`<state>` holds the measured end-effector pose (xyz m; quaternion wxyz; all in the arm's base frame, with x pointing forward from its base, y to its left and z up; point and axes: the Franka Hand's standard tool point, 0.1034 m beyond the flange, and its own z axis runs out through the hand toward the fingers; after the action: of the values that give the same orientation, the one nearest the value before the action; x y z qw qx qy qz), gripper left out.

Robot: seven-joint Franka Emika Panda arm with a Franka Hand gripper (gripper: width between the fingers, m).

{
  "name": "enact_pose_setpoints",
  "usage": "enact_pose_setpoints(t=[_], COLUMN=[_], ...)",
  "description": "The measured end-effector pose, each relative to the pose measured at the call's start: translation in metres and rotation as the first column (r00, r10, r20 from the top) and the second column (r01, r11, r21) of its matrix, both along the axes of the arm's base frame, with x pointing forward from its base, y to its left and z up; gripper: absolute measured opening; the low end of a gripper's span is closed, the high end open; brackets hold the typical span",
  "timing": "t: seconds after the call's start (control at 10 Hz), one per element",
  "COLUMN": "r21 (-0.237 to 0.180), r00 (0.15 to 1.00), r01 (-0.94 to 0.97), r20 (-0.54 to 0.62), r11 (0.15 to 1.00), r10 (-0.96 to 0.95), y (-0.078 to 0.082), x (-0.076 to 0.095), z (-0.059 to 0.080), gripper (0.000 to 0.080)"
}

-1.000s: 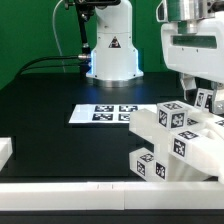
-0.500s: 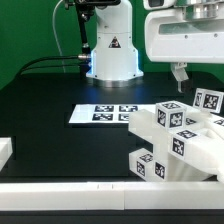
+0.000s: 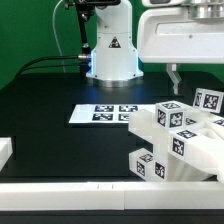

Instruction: Assemble chair

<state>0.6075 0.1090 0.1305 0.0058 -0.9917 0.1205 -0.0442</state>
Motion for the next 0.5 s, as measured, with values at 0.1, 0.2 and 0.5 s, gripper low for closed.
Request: enact_pose_setpoints(t=[0.1,0.2,0.5], r21=[-0.013,-0.018,-0.015], r00=[0.997,0.996,0.998], r01=[-0.079,-0.094,-0.057], r20=[-0.007,-0.013,-0.010], r11=[0.997,0.995,0.998], r10=[0.079,0.094,0.056], y=[0.0011,0.0012,-0.0001], x=[-0.0020,-0.0036,-0.0027], z=[-0.0036,-0.0068,-0.0063], gripper=[0.0649,0.0649,0.0548])
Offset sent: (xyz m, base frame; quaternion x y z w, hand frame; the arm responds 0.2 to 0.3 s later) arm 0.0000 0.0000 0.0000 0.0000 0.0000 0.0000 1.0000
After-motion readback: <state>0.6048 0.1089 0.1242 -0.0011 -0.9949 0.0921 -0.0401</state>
